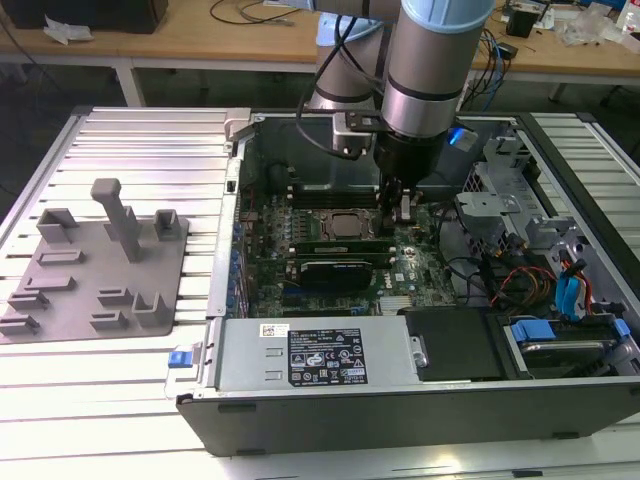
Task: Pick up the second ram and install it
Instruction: 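Press down the second ram until it locks into place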
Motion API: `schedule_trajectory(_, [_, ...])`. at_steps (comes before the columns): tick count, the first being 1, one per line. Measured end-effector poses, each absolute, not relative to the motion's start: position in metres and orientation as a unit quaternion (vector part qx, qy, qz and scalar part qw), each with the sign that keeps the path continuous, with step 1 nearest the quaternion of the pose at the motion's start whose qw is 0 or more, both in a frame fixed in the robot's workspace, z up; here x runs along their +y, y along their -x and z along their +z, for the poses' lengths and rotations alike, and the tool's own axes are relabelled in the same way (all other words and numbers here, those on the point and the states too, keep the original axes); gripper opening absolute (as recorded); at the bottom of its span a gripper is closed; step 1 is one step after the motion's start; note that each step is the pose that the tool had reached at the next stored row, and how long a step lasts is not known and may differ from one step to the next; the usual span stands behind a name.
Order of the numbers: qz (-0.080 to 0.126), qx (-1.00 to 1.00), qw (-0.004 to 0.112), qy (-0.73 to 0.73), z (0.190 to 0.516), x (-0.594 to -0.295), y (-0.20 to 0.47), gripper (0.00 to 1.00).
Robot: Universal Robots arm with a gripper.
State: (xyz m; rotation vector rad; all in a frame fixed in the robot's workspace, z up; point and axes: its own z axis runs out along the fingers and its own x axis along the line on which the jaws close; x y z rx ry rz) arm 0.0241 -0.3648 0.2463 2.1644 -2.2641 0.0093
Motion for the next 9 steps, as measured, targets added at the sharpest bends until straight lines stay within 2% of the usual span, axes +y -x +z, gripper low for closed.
schedule_trajectory(9, [0.004,-0.723,0.006,-0.691,0.2368,-0.3648,-0.0242,0.08])
